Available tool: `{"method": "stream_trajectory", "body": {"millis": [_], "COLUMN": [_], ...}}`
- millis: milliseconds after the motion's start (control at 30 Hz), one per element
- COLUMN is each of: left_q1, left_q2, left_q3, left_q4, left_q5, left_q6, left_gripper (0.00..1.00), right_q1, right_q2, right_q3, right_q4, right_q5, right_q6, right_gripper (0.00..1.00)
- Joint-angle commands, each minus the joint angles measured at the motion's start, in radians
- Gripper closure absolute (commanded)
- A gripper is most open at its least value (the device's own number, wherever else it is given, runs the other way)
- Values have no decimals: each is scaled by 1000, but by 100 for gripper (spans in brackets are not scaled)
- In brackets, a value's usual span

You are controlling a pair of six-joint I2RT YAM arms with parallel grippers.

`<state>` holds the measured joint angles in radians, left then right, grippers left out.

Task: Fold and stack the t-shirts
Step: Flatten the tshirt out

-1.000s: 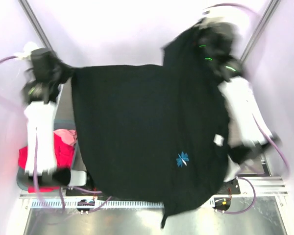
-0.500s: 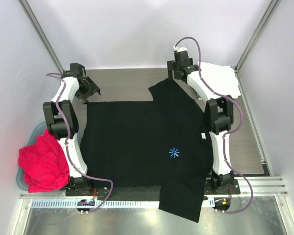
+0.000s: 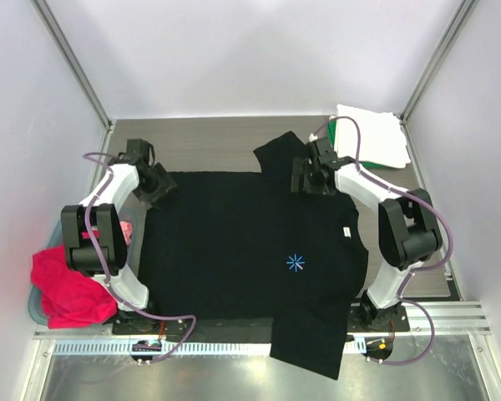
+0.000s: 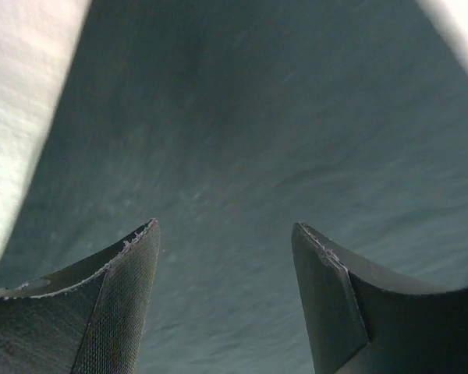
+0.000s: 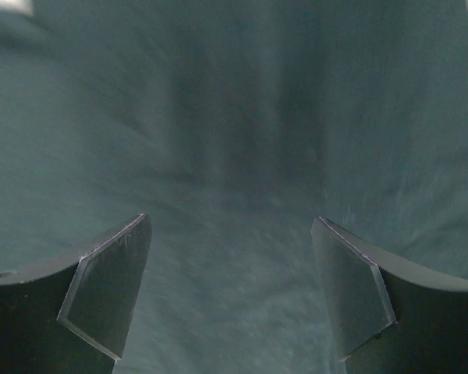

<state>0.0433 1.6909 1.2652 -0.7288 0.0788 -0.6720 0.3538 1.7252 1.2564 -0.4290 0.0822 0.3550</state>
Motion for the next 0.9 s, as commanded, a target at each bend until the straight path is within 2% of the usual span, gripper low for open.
{"method": "stream_trajectory", "body": {"millis": [0, 233, 433, 567, 733, 767, 867], "left_q1": [-13, -14, -14, -13, -10, -8, -8], "left_q2": [-23, 76, 269, 401, 587, 608, 659], "left_q3": [-52, -84, 20, 155, 477, 532, 716], "left_q4": [38, 75, 80, 48, -88, -107, -173], "left_q5": [-33, -53, -53, -62, -66, -63, -54], "left_q6": [12, -17, -29, -41, -29, -28, -11], "left_gripper": [30, 32, 34, 34, 34, 34, 35], "right_q1": [1, 1, -10, -36, -61, -64, -67], "right_q2": [22, 187, 413, 563, 771, 798, 847], "right_q3": [-23, 93, 277, 500, 823, 950, 1119], "right_q4": [-54, -177, -232, -264, -342, -365, -421], "right_q5": [-24, 68, 87, 80, 68, 65, 38], "right_q6": [38, -17, -42, -44, -45, -45, -22], "right_gripper": [11, 10, 9, 9, 9, 9, 9]}}
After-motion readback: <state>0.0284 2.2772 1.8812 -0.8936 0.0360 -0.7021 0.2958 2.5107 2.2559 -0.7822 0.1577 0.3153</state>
